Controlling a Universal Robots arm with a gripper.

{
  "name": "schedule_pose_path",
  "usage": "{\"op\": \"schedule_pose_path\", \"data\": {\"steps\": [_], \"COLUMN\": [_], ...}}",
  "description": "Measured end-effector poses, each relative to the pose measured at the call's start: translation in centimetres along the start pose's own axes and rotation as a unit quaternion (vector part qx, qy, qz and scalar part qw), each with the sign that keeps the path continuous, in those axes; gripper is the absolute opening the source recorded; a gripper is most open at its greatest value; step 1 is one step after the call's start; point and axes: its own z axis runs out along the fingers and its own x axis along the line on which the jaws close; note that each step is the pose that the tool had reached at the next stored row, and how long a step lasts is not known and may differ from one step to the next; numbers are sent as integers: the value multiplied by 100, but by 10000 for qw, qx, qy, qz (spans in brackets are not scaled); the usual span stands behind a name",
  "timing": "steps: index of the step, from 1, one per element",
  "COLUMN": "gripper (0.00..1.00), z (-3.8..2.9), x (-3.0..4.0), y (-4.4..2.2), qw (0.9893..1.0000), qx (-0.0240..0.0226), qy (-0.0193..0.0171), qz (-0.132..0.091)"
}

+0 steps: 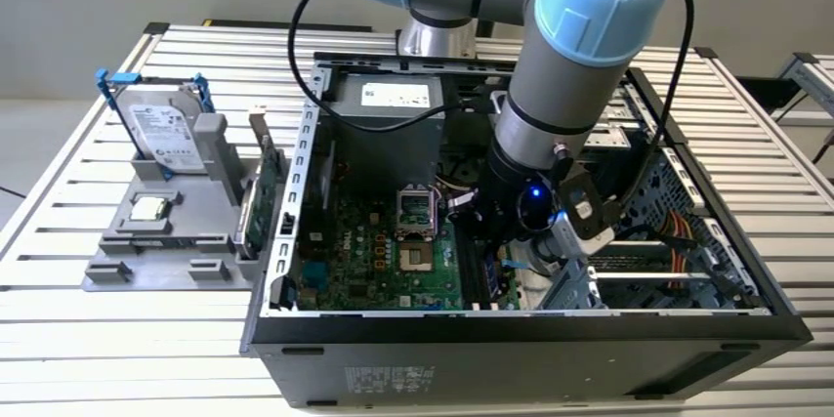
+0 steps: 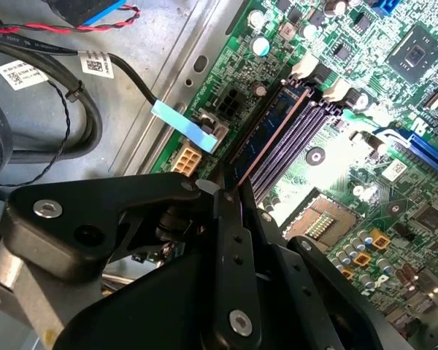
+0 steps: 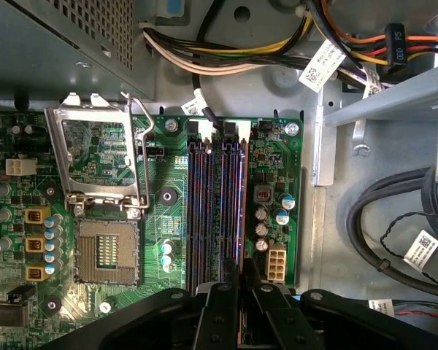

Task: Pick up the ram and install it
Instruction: 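Insert the ram into the slot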

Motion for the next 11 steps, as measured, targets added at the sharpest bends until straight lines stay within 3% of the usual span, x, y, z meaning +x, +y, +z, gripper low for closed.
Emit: {"op": "schedule_pose_path", "data": {"steps": [11], "gripper": [0], "z": [4], "x": [0], "y": [0], "qw": [10000], "qx": [-1], "qy": [0], "qz": [0]}}
